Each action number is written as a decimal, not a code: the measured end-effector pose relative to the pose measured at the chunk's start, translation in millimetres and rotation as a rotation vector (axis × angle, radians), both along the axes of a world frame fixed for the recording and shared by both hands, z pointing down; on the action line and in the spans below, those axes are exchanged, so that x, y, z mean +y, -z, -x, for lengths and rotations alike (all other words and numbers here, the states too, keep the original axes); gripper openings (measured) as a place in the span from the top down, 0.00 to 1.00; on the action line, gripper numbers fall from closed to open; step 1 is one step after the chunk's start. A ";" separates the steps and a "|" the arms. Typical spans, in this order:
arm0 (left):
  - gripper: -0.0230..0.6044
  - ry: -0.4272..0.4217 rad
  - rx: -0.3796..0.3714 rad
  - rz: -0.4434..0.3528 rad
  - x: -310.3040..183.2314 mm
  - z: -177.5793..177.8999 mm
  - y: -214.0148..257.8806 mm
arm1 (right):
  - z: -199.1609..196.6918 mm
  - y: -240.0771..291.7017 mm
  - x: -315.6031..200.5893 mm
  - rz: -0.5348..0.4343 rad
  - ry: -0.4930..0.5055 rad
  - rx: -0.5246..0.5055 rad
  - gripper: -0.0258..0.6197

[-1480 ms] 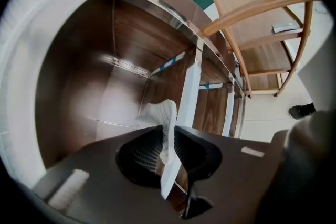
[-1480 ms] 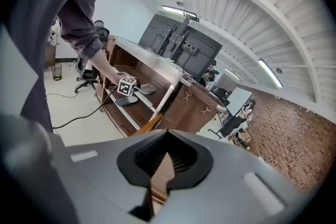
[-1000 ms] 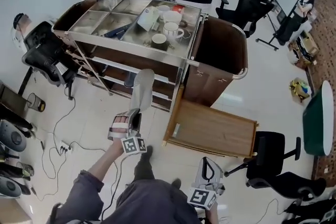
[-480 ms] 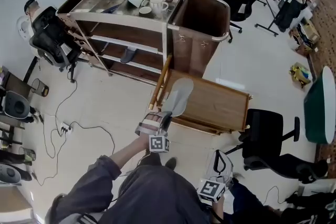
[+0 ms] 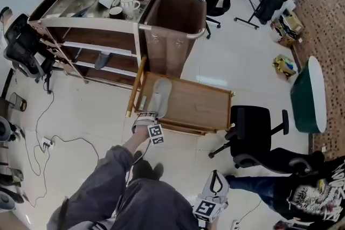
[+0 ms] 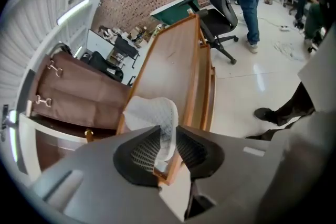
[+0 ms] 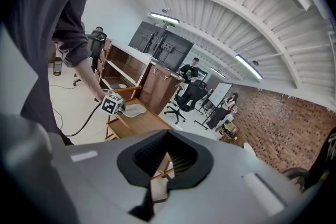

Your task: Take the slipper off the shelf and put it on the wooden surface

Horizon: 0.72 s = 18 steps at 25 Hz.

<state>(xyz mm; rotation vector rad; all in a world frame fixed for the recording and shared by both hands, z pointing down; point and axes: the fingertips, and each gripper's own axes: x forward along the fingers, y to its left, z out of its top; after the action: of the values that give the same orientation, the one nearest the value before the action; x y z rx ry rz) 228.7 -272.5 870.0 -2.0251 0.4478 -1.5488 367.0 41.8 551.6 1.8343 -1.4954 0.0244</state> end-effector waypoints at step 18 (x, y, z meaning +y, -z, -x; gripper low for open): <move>0.60 0.024 0.405 -0.109 86.1 25.8 145.4 | 30.0 3.9 -28.3 -0.081 0.216 -0.008 0.96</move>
<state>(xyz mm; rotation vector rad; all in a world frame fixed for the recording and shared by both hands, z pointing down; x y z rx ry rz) 202.9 -186.5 724.7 -2.2537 0.6961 -1.0950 337.0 13.5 547.7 1.7272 -1.7146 -0.1355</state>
